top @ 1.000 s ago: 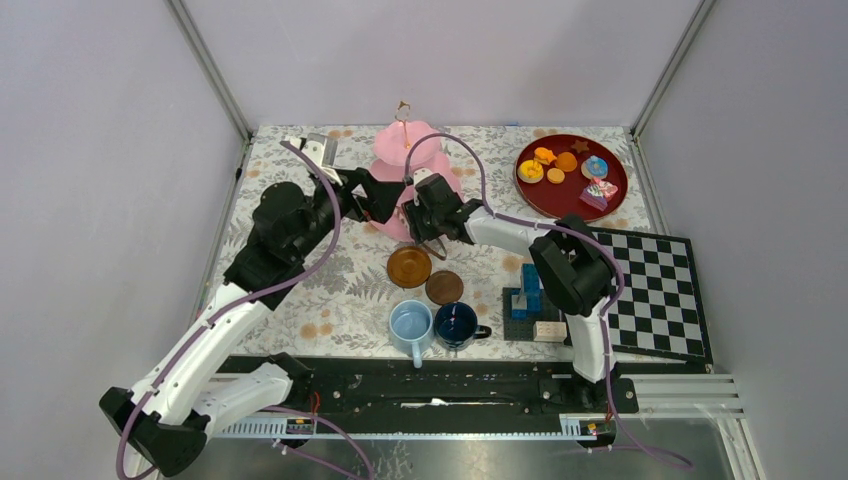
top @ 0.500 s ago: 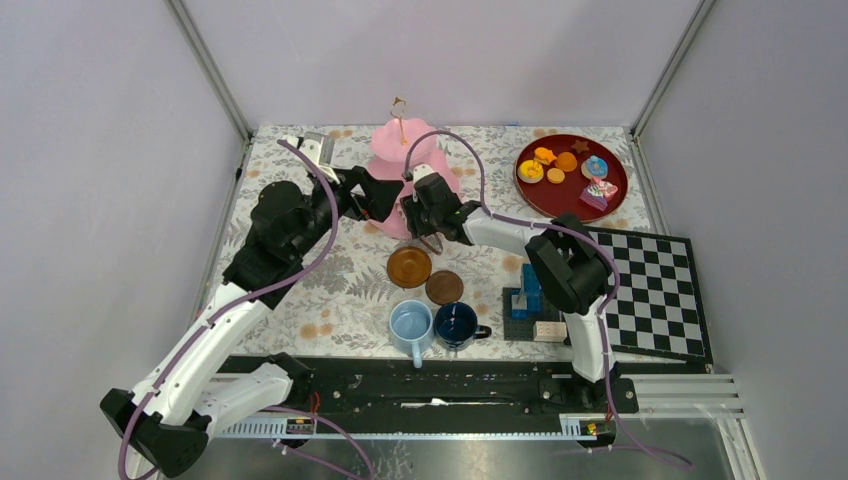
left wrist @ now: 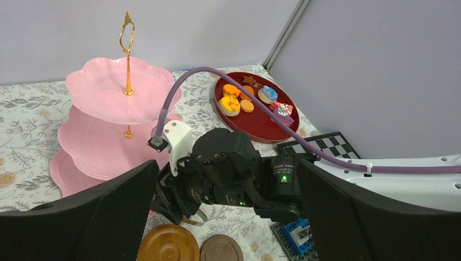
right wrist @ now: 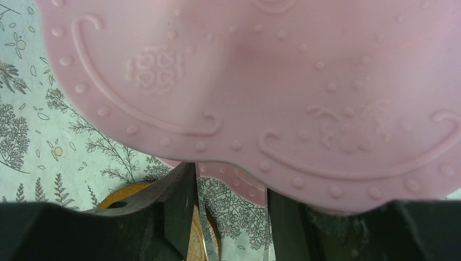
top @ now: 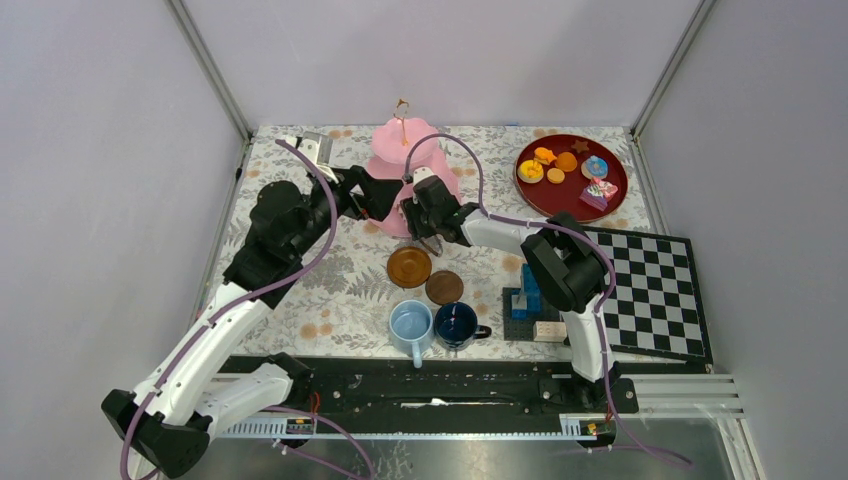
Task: Serve the afternoon tea
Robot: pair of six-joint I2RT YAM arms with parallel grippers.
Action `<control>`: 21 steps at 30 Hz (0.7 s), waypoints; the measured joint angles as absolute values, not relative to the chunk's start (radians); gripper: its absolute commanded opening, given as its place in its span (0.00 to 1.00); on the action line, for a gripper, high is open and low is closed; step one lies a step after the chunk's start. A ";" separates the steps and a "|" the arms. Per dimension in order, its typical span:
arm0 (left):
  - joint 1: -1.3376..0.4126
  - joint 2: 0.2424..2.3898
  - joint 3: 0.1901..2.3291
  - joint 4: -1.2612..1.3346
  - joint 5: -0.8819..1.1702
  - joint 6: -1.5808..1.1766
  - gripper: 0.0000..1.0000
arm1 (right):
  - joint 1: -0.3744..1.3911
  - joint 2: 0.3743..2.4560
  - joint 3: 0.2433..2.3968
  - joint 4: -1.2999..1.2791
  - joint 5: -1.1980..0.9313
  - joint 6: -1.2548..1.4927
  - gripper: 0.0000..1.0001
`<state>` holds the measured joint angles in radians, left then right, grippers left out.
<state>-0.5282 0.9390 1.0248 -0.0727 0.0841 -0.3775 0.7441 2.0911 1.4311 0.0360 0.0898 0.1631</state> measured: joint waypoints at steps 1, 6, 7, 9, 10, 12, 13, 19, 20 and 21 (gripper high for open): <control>-0.527 0.939 1.025 -0.072 0.086 -0.379 0.99 | 0.744 2.091 1.430 0.037 0.090 0.163 0.52; -0.519 0.939 1.025 -0.072 0.096 -0.389 0.99 | 0.744 2.091 1.424 0.038 0.089 0.165 0.58; -0.518 0.939 1.025 -0.072 0.099 -0.390 0.99 | 0.744 2.091 1.423 0.039 0.089 0.165 0.59; -0.516 0.940 1.025 -0.072 0.102 -0.393 0.99 | 0.744 2.091 1.419 0.041 0.089 0.165 0.61; -0.516 0.940 1.025 -0.072 0.103 -0.393 0.99 | 0.744 2.091 1.415 0.043 0.089 0.165 0.61; -0.514 0.941 1.025 -0.072 0.104 -0.393 0.99 | 0.744 2.091 1.411 0.044 0.089 0.165 0.61; -0.513 0.942 1.025 -0.072 0.105 -0.393 0.99 | 0.744 2.091 1.409 0.044 0.089 0.165 0.61; -0.510 0.945 1.024 -0.069 0.107 -0.394 0.99 | 0.746 2.081 1.390 0.048 0.089 0.165 0.62; -0.509 0.945 1.024 -0.068 0.107 -0.394 0.99 | 0.746 2.074 1.381 0.047 0.089 0.164 0.63; -0.509 0.945 1.024 -0.067 0.108 -0.394 0.99 | 0.746 2.064 1.369 0.046 0.089 0.163 0.63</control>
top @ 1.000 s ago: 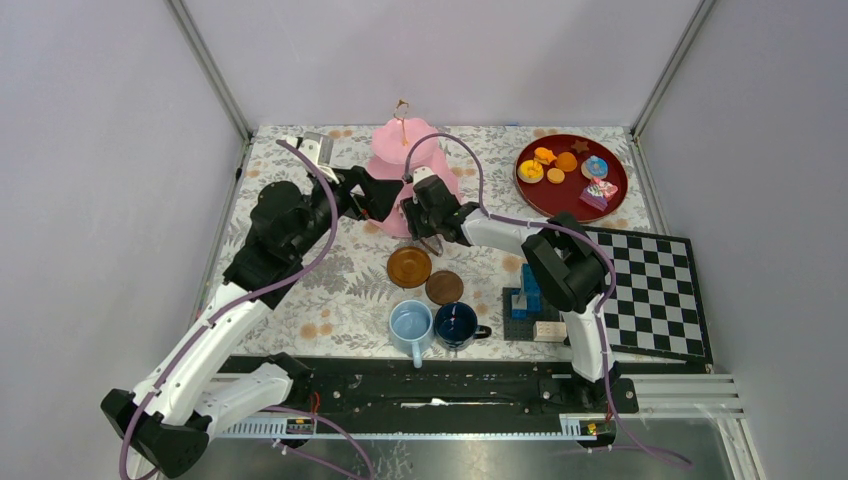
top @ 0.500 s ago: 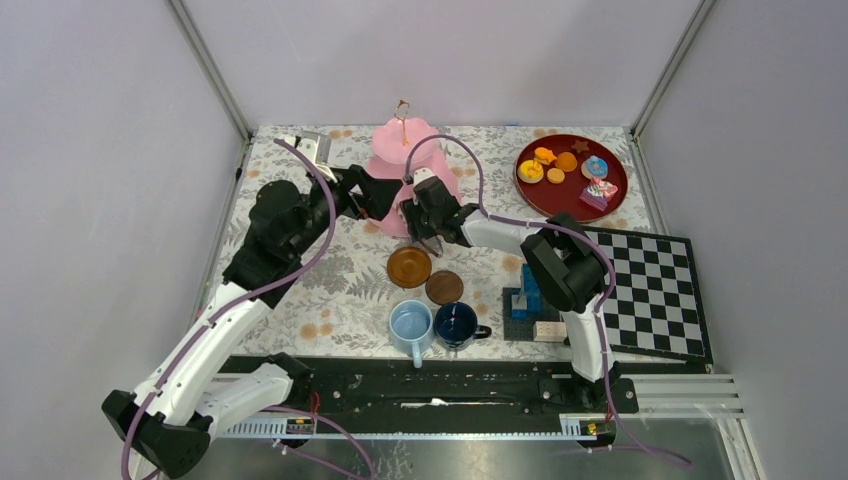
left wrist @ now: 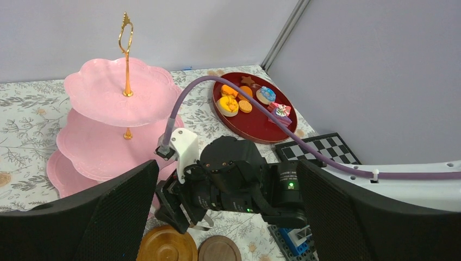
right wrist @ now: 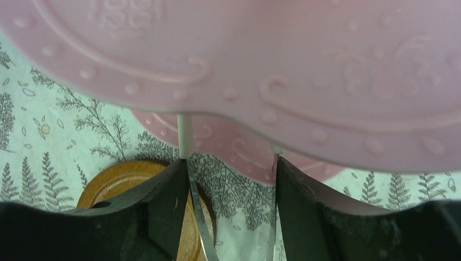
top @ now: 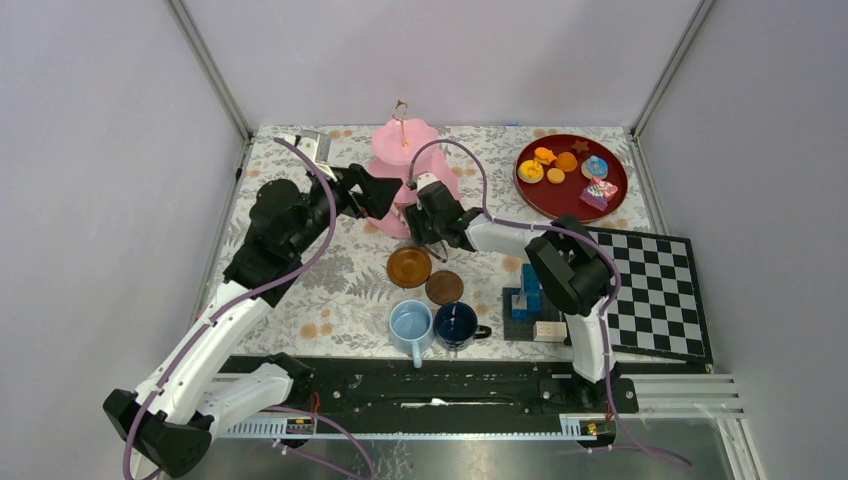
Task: Serve the afternoon tea
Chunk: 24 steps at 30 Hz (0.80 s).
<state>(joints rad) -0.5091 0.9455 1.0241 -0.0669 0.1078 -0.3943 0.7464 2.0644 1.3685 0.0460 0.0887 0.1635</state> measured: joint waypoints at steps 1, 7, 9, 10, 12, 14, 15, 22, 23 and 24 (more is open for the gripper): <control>-0.508 0.945 1.024 -0.065 0.109 -0.395 0.99 | 0.747 2.054 1.359 0.044 0.089 0.162 0.63; -0.500 0.945 1.024 -0.055 0.113 -0.401 0.99 | 0.749 2.001 1.333 0.023 0.084 0.157 0.63; -0.499 0.945 1.023 -0.054 0.113 -0.402 0.99 | 0.749 1.987 1.325 0.017 0.077 0.157 0.62; -0.499 0.945 1.023 -0.053 0.114 -0.402 0.99 | 0.749 1.983 1.321 0.014 0.073 0.157 0.62; -0.499 0.945 1.021 -0.053 0.114 -0.402 0.99 | 0.750 1.972 1.306 0.005 0.062 0.157 0.61; -0.499 0.947 1.021 -0.052 0.115 -0.402 0.99 | 0.751 1.958 1.284 -0.010 0.059 0.157 0.60; -0.499 0.947 1.021 -0.052 0.116 -0.402 0.99 | 0.751 1.948 1.267 -0.019 0.059 0.157 0.60; -0.499 0.955 1.020 -0.052 0.117 -0.402 0.99 | 0.752 1.804 1.121 -0.096 0.090 0.160 0.58; -0.499 0.956 1.021 -0.051 0.117 -0.402 0.99 | 0.752 1.781 1.110 -0.107 0.097 0.161 0.58; -0.499 0.957 1.020 -0.052 0.118 -0.402 0.99 | 0.752 1.753 1.099 -0.124 0.112 0.163 0.58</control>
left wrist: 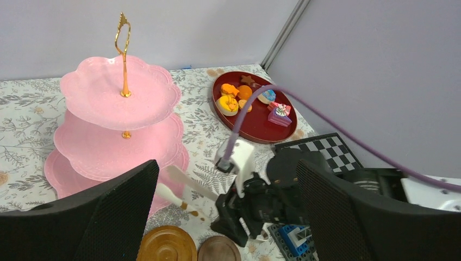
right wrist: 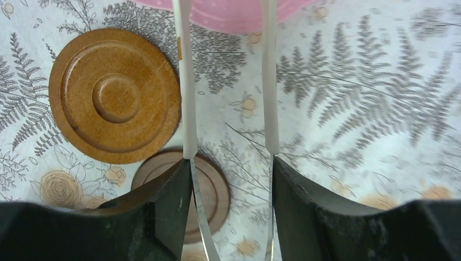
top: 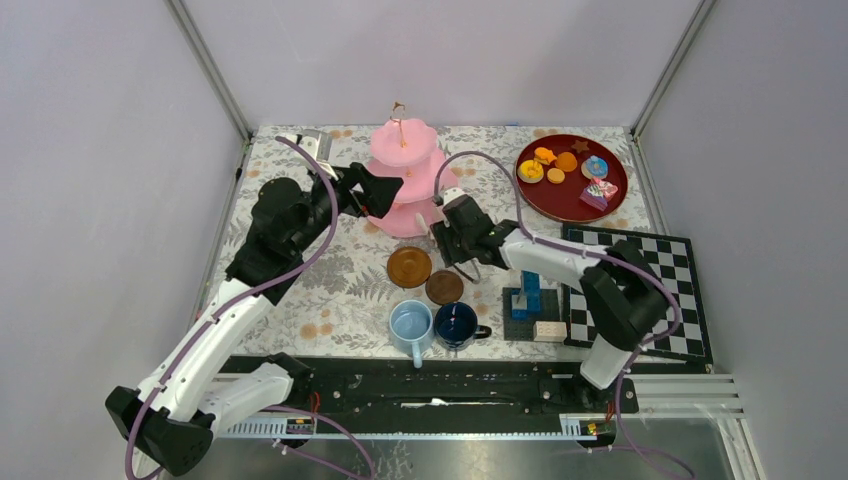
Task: Serve the afternoon tea
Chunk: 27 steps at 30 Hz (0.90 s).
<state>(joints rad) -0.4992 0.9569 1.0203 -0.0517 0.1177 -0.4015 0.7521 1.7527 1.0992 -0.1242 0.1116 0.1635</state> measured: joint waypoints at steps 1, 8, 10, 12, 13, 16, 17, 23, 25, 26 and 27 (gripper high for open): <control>-0.499 0.958 1.021 -0.052 0.119 -0.402 0.99 | 0.752 1.726 1.092 -0.139 0.125 0.164 0.58; -0.499 0.958 1.020 -0.051 0.132 -0.412 0.99 | 0.742 1.554 1.063 -0.209 0.253 0.169 0.58; -0.499 0.958 1.021 -0.051 0.136 -0.416 0.99 | 0.717 1.519 1.061 -0.236 0.273 0.178 0.58; -0.499 0.958 1.021 -0.051 0.136 -0.416 0.99 | 0.667 1.493 1.061 -0.259 0.284 0.188 0.57; -0.499 0.958 1.020 -0.051 0.136 -0.416 0.99 | 0.635 1.481 1.063 -0.272 0.290 0.192 0.57; -0.499 0.958 1.021 -0.051 0.136 -0.416 0.99 | 0.546 1.467 1.085 -0.313 0.303 0.205 0.57; -0.499 0.958 1.020 -0.051 0.136 -0.416 0.99 | 0.512 1.466 1.100 -0.325 0.306 0.209 0.57; -0.499 0.972 1.020 -0.051 0.136 -0.416 0.99 | 0.333 1.466 1.196 -0.381 0.301 0.220 0.59; -0.499 0.980 1.020 -0.051 0.134 -0.416 0.99 | 0.278 1.470 1.218 -0.395 0.293 0.223 0.59; -0.499 0.984 1.020 -0.051 0.132 -0.415 0.99 | 0.241 1.478 1.236 -0.413 0.278 0.224 0.59; -0.499 0.991 1.020 -0.051 0.131 -0.415 0.99 | 0.215 1.490 1.251 -0.427 0.269 0.224 0.59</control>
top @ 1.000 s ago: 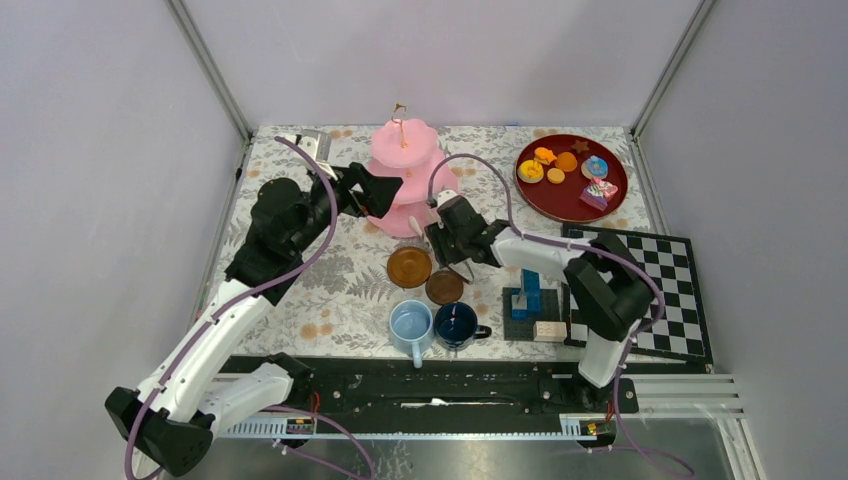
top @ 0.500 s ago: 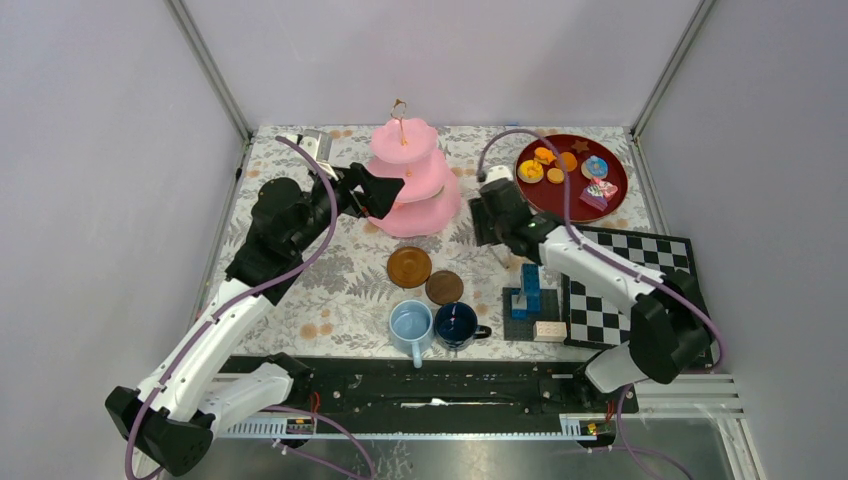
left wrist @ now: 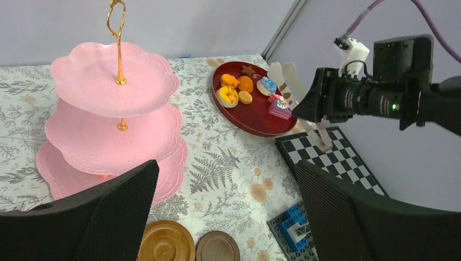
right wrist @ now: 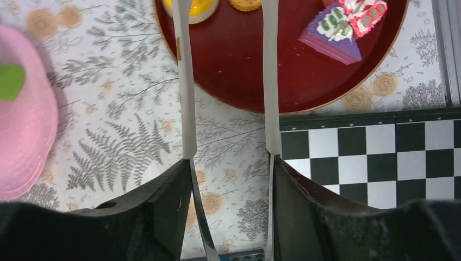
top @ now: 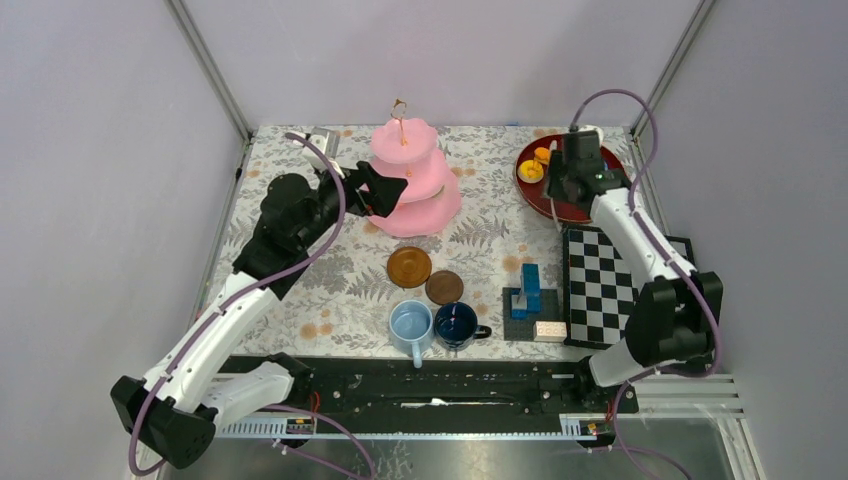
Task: Serve the afternoon tea
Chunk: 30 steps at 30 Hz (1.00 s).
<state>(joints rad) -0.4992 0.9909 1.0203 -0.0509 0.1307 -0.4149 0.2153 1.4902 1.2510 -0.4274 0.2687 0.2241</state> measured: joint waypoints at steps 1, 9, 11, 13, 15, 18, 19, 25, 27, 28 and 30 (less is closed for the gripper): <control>-0.499 0.997 1.020 -0.051 0.130 -0.414 0.99 | 0.179 1.515 1.280 -0.456 0.252 0.224 0.59; -0.535 1.066 1.020 -0.063 0.104 -0.397 0.99 | -0.001 1.732 1.482 -0.658 0.171 0.212 0.59; -0.576 1.079 1.020 -0.076 0.086 -0.382 0.99 | -0.032 1.762 1.520 -0.704 0.172 0.206 0.59; -0.608 1.084 1.020 -0.087 0.072 -0.369 0.99 | -0.056 1.772 1.544 -0.733 0.176 0.202 0.60; -0.640 1.084 1.021 -0.097 0.056 -0.357 0.99 | -0.075 1.772 1.556 -0.758 0.183 0.198 0.61; -0.680 1.085 1.021 -0.114 0.027 -0.339 0.99 | -0.109 1.772 1.555 -0.778 0.170 0.194 0.62; -0.691 1.086 1.021 -0.118 0.019 -0.335 0.99 | -0.120 1.771 1.549 -0.778 0.151 0.192 0.62; -0.740 1.106 1.021 -0.132 -0.008 -0.318 0.99 | -0.228 1.743 1.443 -0.753 0.025 0.191 0.64; -0.747 1.113 1.021 -0.133 -0.009 -0.316 0.99 | -0.261 1.724 1.406 -0.745 -0.012 0.192 0.64; -0.748 1.115 1.021 -0.132 -0.010 -0.315 0.99 | -0.275 1.714 1.392 -0.743 -0.031 0.192 0.65; -0.748 1.116 1.021 -0.133 -0.010 -0.315 0.99 | -0.300 1.692 1.369 -0.731 -0.076 0.196 0.65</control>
<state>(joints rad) -0.7479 1.1160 1.0206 -0.1333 -0.0105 -0.3145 -0.3000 1.6917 1.3693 -0.7315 -0.0761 0.1963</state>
